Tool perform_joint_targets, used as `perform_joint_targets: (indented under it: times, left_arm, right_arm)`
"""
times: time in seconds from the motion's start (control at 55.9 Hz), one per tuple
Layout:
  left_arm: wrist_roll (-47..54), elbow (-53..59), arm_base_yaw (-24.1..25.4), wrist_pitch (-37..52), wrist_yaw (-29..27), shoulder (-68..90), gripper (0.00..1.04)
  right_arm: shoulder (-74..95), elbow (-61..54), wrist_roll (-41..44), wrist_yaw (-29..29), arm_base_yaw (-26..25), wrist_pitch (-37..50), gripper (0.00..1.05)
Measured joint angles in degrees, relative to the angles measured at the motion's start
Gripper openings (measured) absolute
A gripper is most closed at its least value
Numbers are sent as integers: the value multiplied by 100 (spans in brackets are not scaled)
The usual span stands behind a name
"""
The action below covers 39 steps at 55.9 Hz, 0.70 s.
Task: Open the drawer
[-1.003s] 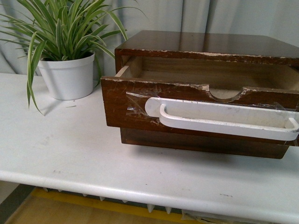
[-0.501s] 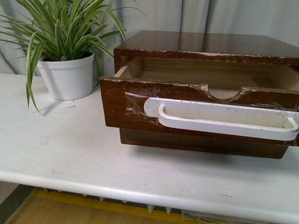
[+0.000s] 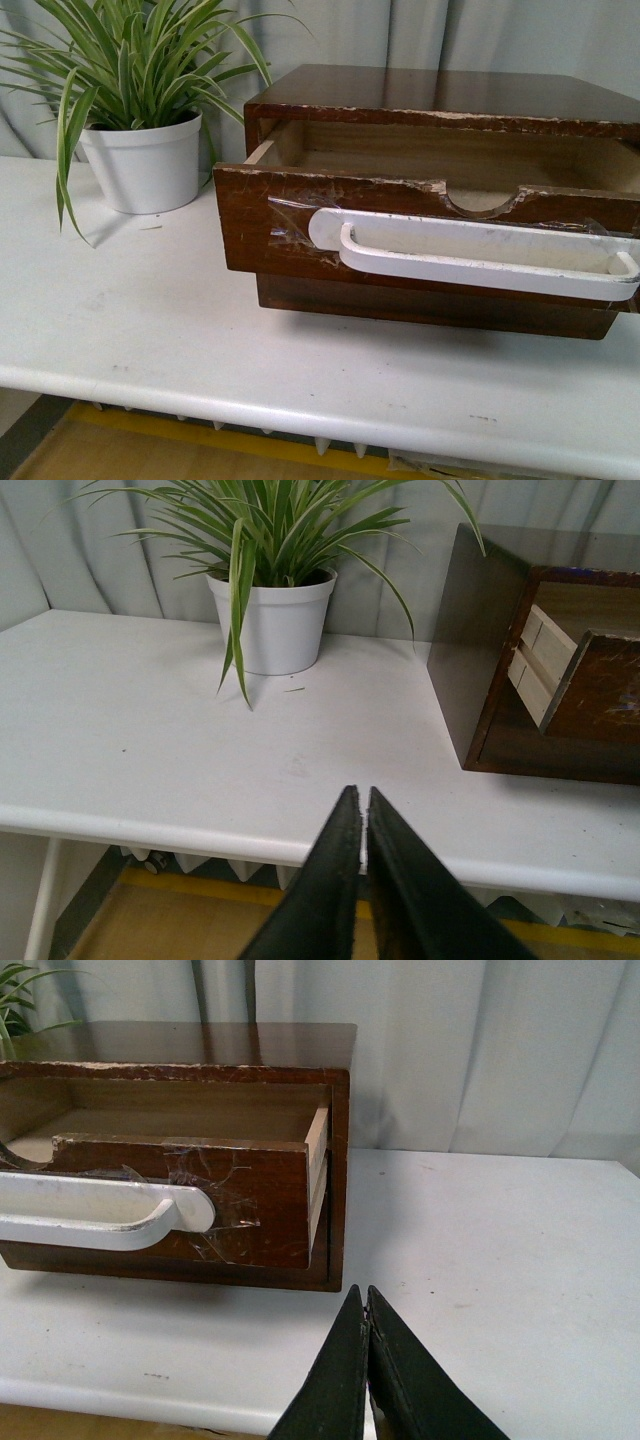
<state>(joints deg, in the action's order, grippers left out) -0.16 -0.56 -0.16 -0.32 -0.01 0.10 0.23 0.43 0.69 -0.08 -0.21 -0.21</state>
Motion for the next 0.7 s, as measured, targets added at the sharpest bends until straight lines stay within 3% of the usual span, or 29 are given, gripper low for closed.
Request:
perform_joint_targets:
  times: [0.143,0.304,0.448,0.483,0.698]
  left_arm:
    - [0,0,0,0,0,0,37]
    - [0,0,0,-2,0,0,75]
    - [2,0,0,-2,2,0,100]
    - [4,0,0,0,0,0,99]
    - [4,0,0,-2,0,0,99]
  right_arm:
    - [0,0,0,0,0,0,26]
    - [0,0,0,0,0,0,64]
    - [0,0,0,0,0,0,92]
    - [0,0,-11,0,0,0,98]
    - [0,0,-11,0,0,0,96]
